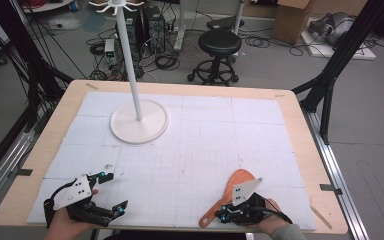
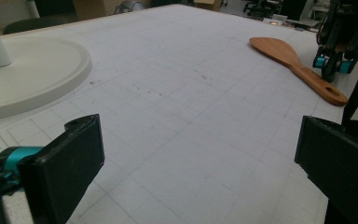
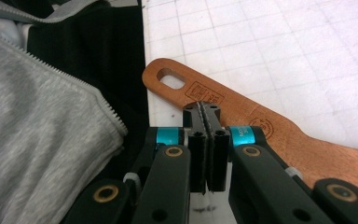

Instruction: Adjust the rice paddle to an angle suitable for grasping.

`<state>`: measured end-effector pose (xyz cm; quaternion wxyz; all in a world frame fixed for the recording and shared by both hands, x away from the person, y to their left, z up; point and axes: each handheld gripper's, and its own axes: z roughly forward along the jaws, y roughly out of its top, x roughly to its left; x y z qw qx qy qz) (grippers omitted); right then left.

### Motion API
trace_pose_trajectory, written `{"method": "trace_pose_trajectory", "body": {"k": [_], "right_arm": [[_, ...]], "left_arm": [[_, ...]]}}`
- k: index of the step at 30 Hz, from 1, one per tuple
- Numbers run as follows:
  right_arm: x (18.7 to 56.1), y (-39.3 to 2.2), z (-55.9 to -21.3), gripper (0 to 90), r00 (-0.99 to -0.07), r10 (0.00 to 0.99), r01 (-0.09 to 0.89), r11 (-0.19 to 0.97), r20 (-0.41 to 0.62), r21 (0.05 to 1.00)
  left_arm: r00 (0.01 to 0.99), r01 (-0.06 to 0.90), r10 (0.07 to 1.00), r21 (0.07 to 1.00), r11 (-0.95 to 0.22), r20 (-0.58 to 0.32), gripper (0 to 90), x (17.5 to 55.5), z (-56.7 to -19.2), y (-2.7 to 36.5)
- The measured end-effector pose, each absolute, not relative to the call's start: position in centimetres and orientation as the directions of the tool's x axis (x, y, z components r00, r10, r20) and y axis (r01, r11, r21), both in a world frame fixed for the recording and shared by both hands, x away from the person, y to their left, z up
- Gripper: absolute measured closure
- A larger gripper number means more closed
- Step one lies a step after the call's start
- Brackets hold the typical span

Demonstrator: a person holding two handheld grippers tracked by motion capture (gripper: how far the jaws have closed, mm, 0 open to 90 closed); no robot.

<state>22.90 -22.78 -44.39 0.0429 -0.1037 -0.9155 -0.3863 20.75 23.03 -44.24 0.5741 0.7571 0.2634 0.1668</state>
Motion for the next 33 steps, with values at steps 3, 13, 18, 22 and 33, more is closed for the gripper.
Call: {"method": "trace_pose_trajectory", "body": {"k": [3, 13, 18, 22, 33], "right_arm": [[23.0, -22.5, -44.4, 89.4, -0.974, 0.165, 0.224, 0.682, 0.152, 0.696], [23.5, -21.8, -44.2, 89.5, -0.976, 0.172, 0.216, 0.687, 0.134, 0.694], [24.2, -21.0, -44.2, 89.4, -0.974, 0.197, 0.220, 0.682, 0.115, 0.697], [24.7, -20.7, -44.2, 89.5, -0.971, 0.210, 0.227, 0.682, 0.111, 0.695], [26.3, -19.8, -44.0, 89.4, -0.967, 0.238, 0.232, 0.689, 0.089, 0.687]], "left_arm": [[0.807, 0.207, 0.588, 0.957, -0.205, -0.049, 1.9, 20.8, -44.2, 23.0], [0.805, 0.208, 0.591, 0.956, -0.204, -0.049, 1.9, 20.8, -44.3, 23.1], [0.804, 0.212, 0.592, 0.956, -0.204, -0.052, 1.8, 20.8, -44.3, 23.0], [0.805, 0.211, 0.591, 0.955, -0.207, -0.050, 1.9, 20.8, -44.3, 23.1], [0.800, 0.217, 0.599, 0.952, -0.217, -0.046, 1.9, 20.5, -44.4, 23.1]]}}
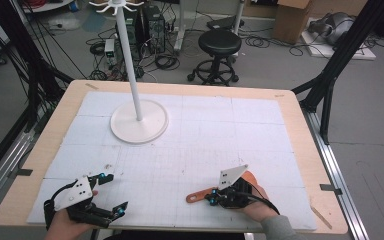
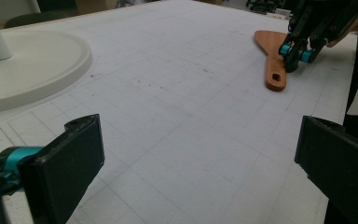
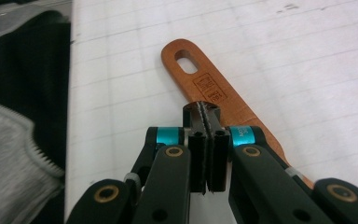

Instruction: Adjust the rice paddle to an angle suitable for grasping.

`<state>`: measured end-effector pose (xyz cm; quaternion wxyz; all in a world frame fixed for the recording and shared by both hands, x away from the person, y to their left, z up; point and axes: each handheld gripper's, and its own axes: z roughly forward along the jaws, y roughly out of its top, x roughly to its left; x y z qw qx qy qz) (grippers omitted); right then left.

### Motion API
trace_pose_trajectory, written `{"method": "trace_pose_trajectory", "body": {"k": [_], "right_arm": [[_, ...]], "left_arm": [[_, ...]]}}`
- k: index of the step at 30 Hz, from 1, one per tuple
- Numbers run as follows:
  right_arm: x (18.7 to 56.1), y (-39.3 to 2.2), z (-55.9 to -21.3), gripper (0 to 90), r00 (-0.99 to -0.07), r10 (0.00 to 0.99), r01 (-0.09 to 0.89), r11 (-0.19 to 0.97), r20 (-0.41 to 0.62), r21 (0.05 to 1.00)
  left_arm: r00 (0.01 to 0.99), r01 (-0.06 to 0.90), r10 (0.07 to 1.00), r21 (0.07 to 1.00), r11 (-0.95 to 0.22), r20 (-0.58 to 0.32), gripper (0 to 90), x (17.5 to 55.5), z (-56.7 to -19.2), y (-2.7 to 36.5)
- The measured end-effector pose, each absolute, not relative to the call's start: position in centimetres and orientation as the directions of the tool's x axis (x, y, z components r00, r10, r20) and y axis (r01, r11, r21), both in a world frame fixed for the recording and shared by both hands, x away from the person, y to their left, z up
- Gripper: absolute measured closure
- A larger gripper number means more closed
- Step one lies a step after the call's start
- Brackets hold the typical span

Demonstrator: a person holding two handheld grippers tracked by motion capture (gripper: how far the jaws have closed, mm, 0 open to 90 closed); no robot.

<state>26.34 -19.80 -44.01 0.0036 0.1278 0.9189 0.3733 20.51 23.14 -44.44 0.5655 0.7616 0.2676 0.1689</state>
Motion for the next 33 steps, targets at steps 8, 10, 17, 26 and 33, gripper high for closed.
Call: {"method": "trace_pose_trajectory", "body": {"k": [8, 10, 17, 26, 33], "right_arm": [[27.3, -19.6, -43.9, 89.5, -0.955, 0.289, 0.255, 0.685, 0.066, 0.683], [27.8, -19.6, -43.9, 89.4, -0.951, 0.302, 0.258, 0.682, 0.058, 0.684], [29.3, -19.3, -43.8, 89.4, -0.938, 0.343, 0.285, 0.678, 0.051, 0.678], [30.3, -19.0, -43.7, 89.4, -0.919, 0.392, 0.317, 0.674, 0.041, 0.667], [31.2, -18.8, -43.6, 89.4, -0.909, 0.417, 0.321, 0.675, 0.015, 0.664]], "left_arm": [[0.788, 0.219, 0.614, 0.951, -0.216, -0.042, 1.9, 20.0, -44.4, 23.7], [0.784, 0.224, 0.619, 0.951, -0.214, -0.045, 1.9, 19.9, -44.5, 23.7], [0.779, 0.227, 0.626, 0.950, -0.213, -0.046, 1.9, 19.6, -44.5, 24.0], [0.775, 0.228, 0.631, 0.950, -0.213, -0.045, 1.8, 19.4, -44.5, 24.2], [0.772, 0.231, 0.634, 0.950, -0.211, -0.047, 1.9, 19.3, -44.6, 24.2]]}}
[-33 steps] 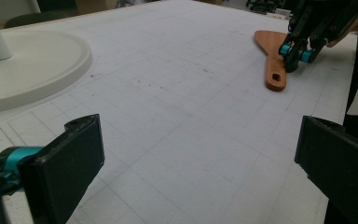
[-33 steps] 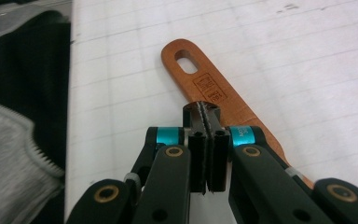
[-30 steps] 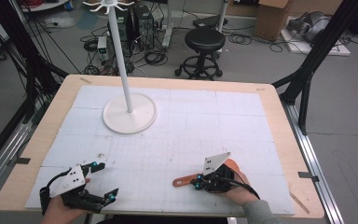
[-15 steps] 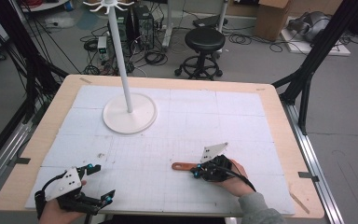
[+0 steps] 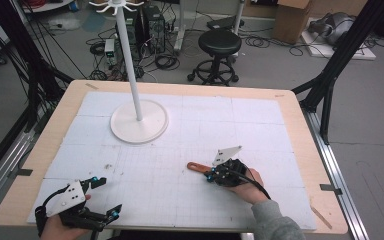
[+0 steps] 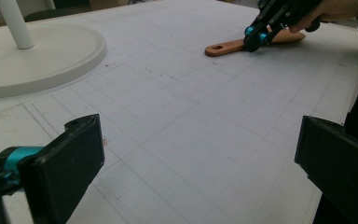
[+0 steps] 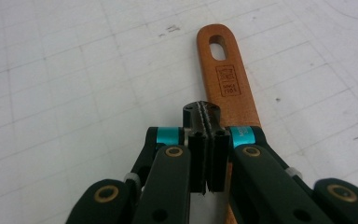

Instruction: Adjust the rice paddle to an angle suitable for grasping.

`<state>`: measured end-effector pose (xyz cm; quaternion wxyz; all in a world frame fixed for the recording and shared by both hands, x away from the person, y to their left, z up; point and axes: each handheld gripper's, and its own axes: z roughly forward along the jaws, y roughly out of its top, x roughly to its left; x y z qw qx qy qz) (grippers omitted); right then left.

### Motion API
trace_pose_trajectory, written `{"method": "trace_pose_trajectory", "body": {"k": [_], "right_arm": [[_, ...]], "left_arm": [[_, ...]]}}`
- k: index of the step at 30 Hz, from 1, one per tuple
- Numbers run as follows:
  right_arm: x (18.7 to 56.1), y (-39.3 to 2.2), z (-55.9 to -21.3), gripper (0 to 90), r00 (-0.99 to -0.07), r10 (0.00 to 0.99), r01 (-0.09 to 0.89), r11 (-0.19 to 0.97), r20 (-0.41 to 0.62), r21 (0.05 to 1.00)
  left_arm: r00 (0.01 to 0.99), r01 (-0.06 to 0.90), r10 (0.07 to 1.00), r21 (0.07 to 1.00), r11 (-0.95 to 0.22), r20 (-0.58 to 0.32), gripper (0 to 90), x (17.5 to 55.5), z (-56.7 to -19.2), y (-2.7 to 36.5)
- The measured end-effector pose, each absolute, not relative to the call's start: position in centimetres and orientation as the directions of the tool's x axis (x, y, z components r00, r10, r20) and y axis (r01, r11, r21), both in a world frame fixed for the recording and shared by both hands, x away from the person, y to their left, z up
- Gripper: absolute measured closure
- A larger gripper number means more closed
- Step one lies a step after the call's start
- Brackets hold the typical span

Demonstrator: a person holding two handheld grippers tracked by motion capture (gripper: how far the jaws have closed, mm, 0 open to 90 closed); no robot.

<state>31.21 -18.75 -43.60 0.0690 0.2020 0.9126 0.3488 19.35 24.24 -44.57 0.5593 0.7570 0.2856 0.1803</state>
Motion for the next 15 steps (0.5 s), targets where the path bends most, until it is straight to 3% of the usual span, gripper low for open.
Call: {"method": "trace_pose_trajectory", "body": {"k": [15], "right_arm": [[32.5, -19.2, -43.8, 89.1, -0.890, 0.455, 0.352, 0.639, 0.033, 0.684]], "left_arm": [[0.772, 0.234, 0.634, 0.948, -0.215, -0.047, 1.8, 19.3, -44.6, 24.3]]}}
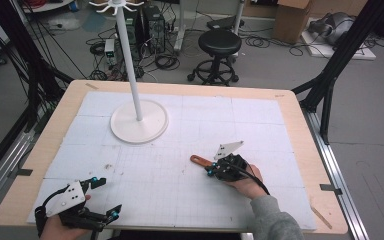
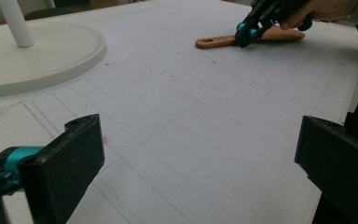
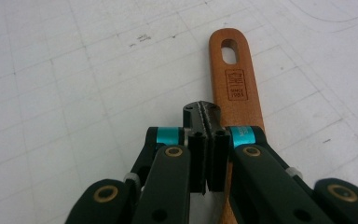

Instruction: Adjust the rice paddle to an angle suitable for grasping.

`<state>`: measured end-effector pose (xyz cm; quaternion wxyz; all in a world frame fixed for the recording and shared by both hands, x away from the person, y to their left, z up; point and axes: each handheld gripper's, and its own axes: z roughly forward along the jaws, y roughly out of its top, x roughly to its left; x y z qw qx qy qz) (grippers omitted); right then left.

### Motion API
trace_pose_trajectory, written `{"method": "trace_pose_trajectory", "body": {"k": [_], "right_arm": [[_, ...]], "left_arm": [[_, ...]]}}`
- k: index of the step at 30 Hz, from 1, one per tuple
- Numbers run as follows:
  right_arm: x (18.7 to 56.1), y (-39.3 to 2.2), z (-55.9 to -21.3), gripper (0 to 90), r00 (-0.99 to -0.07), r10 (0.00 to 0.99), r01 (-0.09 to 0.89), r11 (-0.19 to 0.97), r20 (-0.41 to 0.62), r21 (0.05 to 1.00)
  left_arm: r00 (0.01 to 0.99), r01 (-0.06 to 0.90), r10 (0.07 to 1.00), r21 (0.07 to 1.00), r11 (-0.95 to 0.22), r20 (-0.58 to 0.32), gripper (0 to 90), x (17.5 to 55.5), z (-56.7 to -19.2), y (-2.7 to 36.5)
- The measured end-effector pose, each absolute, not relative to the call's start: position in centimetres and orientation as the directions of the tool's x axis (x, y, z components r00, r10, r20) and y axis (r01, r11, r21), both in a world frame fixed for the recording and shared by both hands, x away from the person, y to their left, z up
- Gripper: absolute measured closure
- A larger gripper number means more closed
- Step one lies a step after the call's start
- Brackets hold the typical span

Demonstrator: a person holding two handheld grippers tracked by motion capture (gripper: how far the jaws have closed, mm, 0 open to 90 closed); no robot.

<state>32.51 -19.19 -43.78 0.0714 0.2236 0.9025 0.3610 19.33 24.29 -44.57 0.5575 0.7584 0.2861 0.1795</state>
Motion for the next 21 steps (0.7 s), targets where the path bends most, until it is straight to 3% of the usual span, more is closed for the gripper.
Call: {"method": "trace_pose_trajectory", "body": {"k": [2, 7, 12, 15, 21], "right_arm": [[32.5, -19.5, -43.5, 88.5, -0.886, 0.463, 0.355, 0.619, 0.041, 0.700], [32.2, -20.3, -42.7, 73.2, -0.870, 0.490, 0.363, 0.569, 0.050, 0.738], [32.1, -20.5, -42.3, 56.7, -0.854, 0.518, 0.373, 0.548, 0.047, 0.748], [32.1, -20.8, -42.2, 41.6, -0.850, 0.520, 0.399, 0.534, 0.083, 0.745], [32.2, -21.4, -42.1, 30.9, -0.834, 0.538, 0.431, 0.505, 0.117, 0.748]], "left_arm": [[0.772, 0.231, 0.634, 0.949, -0.214, -0.045, 1.8, 19.3, -44.5, 24.3], [0.771, 0.230, 0.635, 0.950, -0.212, -0.045, 1.9, 19.4, -44.5, 24.4], [0.773, 0.228, 0.633, 0.950, -0.213, -0.043, 1.8, 19.4, -44.5, 24.4], [0.773, 0.227, 0.633, 0.950, -0.216, -0.041, 1.9, 19.4, -44.5, 24.4], [0.772, 0.229, 0.634, 0.949, -0.214, -0.043, 1.9, 19.4, -44.5, 24.4]]}}
